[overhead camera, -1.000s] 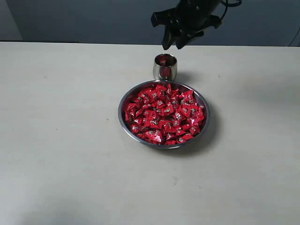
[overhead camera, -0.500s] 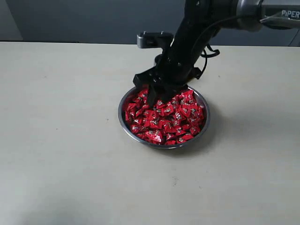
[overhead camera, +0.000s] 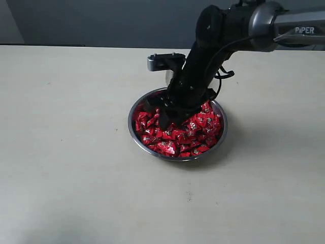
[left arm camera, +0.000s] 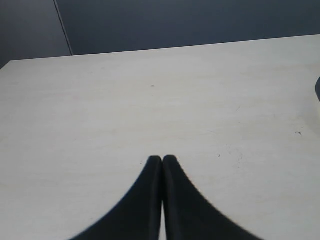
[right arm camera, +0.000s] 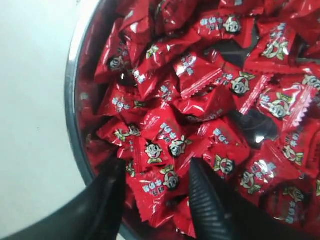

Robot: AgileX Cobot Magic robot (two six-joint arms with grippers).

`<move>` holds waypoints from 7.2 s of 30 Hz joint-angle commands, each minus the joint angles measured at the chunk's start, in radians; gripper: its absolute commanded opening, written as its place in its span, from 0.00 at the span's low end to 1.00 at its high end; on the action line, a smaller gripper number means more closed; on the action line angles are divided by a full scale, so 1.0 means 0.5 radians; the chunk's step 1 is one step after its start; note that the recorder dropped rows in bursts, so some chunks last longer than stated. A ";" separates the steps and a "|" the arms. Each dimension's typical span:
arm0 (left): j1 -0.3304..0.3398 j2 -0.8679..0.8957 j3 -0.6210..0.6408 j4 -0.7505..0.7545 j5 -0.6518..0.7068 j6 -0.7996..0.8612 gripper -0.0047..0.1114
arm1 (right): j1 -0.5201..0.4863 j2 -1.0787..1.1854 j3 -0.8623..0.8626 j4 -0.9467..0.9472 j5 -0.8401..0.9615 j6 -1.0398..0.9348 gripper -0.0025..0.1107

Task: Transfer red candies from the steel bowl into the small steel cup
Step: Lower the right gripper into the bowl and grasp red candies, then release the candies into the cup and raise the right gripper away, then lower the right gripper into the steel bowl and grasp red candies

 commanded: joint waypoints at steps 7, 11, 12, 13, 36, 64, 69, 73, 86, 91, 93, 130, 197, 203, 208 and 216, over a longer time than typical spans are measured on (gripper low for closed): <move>0.004 -0.010 -0.017 0.004 -0.026 -0.007 0.04 | 0.000 0.151 0.007 0.014 -0.105 -0.042 0.38; 0.004 -0.010 -0.017 0.004 -0.026 -0.007 0.04 | 0.000 0.209 0.007 -0.062 -0.118 -0.024 0.30; 0.004 -0.010 -0.017 0.004 -0.026 -0.007 0.04 | 0.000 0.213 0.007 -0.062 -0.114 -0.024 0.24; 0.004 -0.010 -0.017 0.004 -0.026 -0.007 0.04 | 0.000 0.216 0.007 -0.058 -0.109 -0.024 0.06; 0.004 -0.010 -0.017 0.004 -0.026 -0.007 0.04 | -0.334 -0.024 -0.417 -0.104 -0.317 0.235 0.02; 0.004 -0.010 -0.017 0.004 -0.021 -0.007 0.04 | -0.486 0.672 -1.275 0.061 0.000 0.269 0.39; 0.004 -0.010 -0.017 0.004 -0.021 -0.007 0.04 | -0.486 0.618 -1.311 0.045 0.000 0.269 0.37; 0.004 -0.010 -0.017 0.004 -0.021 -0.007 0.04 | -0.486 0.553 -1.331 0.053 0.005 0.269 0.26; 0.004 -0.010 -0.017 0.004 -0.021 -0.007 0.04 | -0.456 0.384 -1.331 0.053 0.148 0.269 0.01; 0.004 -0.010 -0.017 0.004 -0.021 -0.007 0.04 | -0.385 0.314 -1.331 0.053 0.100 0.206 0.01; 0.004 -0.010 -0.017 0.004 -0.021 -0.007 0.04 | -0.353 0.294 -1.331 0.048 0.090 0.196 0.01; 0.004 -0.010 -0.017 0.004 -0.016 -0.007 0.04 | -0.209 -0.644 0.243 -0.153 -0.537 0.135 0.01; 0.004 -0.010 -0.017 0.004 -0.024 -0.007 0.04 | -0.059 0.044 0.296 0.122 -0.648 -0.143 0.40; 0.004 -0.010 -0.017 0.004 -0.024 -0.007 0.04 | -0.059 0.044 0.296 0.169 -0.734 -0.096 0.40; 0.004 -0.010 -0.017 0.004 -0.024 -0.007 0.04 | -0.059 0.101 0.296 0.161 -0.747 -0.042 0.40; 0.004 -0.010 -0.017 0.004 -0.024 -0.007 0.04 | -0.059 0.115 0.296 0.171 -0.671 -0.022 0.02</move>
